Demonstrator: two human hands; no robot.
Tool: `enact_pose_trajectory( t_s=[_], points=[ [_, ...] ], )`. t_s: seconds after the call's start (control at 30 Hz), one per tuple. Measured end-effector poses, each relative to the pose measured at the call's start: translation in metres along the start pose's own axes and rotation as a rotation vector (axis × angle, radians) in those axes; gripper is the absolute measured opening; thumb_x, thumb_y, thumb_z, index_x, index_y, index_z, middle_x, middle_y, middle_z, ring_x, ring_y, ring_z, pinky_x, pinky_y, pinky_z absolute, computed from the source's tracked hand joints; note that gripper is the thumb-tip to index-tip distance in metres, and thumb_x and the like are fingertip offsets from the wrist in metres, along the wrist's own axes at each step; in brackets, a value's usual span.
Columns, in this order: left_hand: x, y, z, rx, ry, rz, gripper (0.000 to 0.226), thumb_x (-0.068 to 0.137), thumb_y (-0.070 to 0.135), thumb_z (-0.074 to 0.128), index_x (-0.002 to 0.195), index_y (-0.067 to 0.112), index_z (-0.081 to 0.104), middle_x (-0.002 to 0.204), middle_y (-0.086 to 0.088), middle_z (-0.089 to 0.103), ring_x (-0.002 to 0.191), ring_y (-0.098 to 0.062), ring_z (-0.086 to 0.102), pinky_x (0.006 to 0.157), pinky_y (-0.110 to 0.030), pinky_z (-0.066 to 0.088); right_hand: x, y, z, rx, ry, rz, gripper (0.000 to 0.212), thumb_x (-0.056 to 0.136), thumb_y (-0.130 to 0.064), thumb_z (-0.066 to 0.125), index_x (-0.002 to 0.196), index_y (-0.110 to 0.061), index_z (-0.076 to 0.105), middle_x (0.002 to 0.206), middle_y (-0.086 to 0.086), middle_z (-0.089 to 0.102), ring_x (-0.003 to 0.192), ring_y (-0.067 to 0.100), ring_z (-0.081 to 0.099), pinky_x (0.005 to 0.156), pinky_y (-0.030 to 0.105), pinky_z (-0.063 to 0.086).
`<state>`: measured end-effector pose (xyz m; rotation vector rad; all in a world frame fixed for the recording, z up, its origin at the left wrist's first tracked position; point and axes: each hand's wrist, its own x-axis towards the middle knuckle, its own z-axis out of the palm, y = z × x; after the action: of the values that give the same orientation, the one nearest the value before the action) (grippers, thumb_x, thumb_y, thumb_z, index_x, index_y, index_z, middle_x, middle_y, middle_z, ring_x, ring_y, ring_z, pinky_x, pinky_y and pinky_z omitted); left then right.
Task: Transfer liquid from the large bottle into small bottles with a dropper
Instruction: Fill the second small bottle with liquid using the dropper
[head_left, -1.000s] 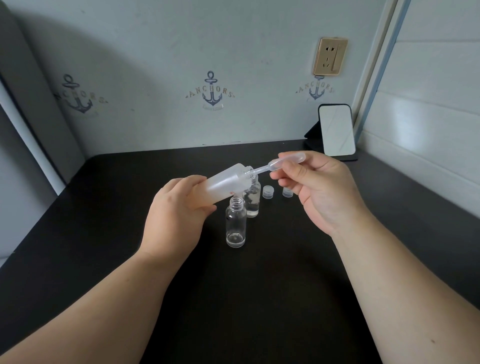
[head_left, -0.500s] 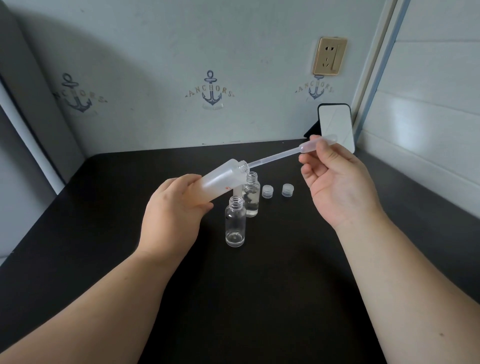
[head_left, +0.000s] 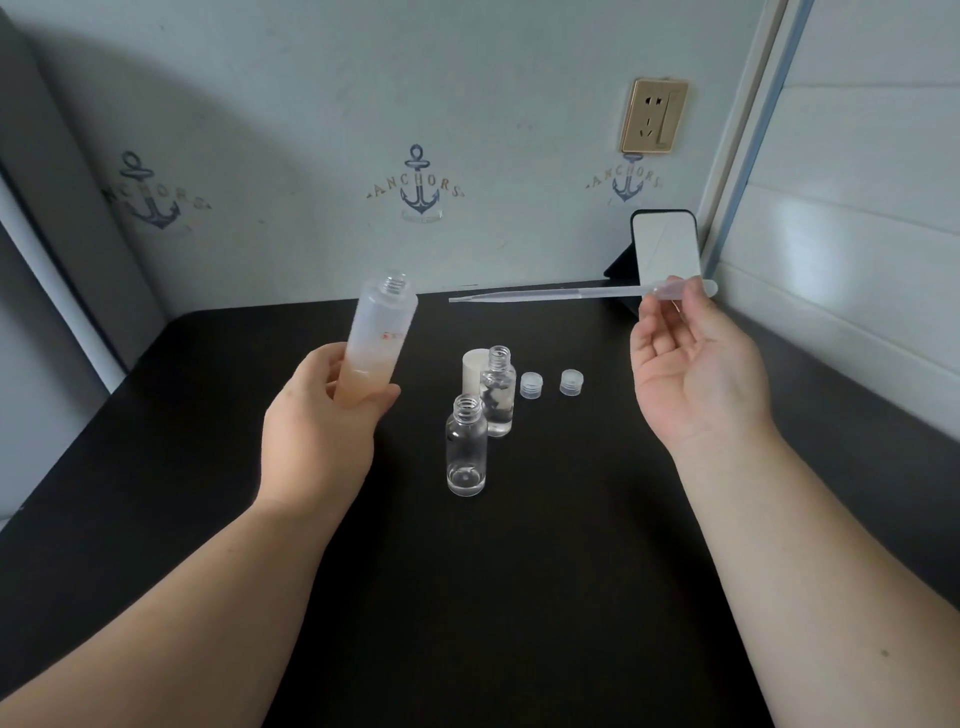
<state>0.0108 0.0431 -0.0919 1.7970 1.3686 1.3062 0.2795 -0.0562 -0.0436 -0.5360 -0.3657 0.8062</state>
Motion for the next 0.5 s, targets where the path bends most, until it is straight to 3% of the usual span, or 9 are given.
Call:
enact_pose_trajectory(
  t_s=[0.13, 0.33, 0.5],
  points=[
    [0.0031, -0.0027, 0.0005, -0.027, 0.029, -0.061, 0.047, 0.087, 0.039, 0.076, 0.128, 0.037, 0.054, 0.096, 0.029, 0.057, 0.082, 0.013, 0.059, 0.061, -0.01, 0.038, 0.0003, 0.0011, -0.0005, 0.028, -0.009, 0.017, 0.014, 0.093, -0.016, 0.07, 0.085, -0.004, 0.073, 0.085, 0.003, 0.075, 0.078, 0.015, 0.072, 0.068, 0.021, 0.054],
    [0.0069, -0.0046, -0.0001, -0.021, 0.025, -0.105, 0.055, 0.088, 0.044, 0.074, 0.136, 0.03, 0.051, 0.109, 0.018, 0.056, 0.099, -0.009, 0.059, 0.068, -0.017, 0.039, 0.0003, 0.001, -0.0009, 0.027, -0.019, 0.032, 0.019, 0.093, -0.017, 0.071, 0.079, -0.006, 0.076, 0.085, 0.003, 0.075, 0.076, 0.014, 0.072, 0.067, 0.022, 0.054],
    [0.0031, 0.0008, -0.0015, -0.055, 0.018, -0.117, 0.058, 0.085, 0.045, 0.076, 0.135, 0.028, 0.05, 0.105, 0.023, 0.056, 0.089, 0.0, 0.059, 0.065, -0.014, 0.039, 0.0004, 0.0009, -0.0009, 0.027, -0.019, 0.039, 0.016, 0.093, -0.017, 0.071, 0.082, -0.005, 0.076, 0.086, 0.003, 0.075, 0.077, 0.014, 0.072, 0.067, 0.022, 0.054]
  ],
)
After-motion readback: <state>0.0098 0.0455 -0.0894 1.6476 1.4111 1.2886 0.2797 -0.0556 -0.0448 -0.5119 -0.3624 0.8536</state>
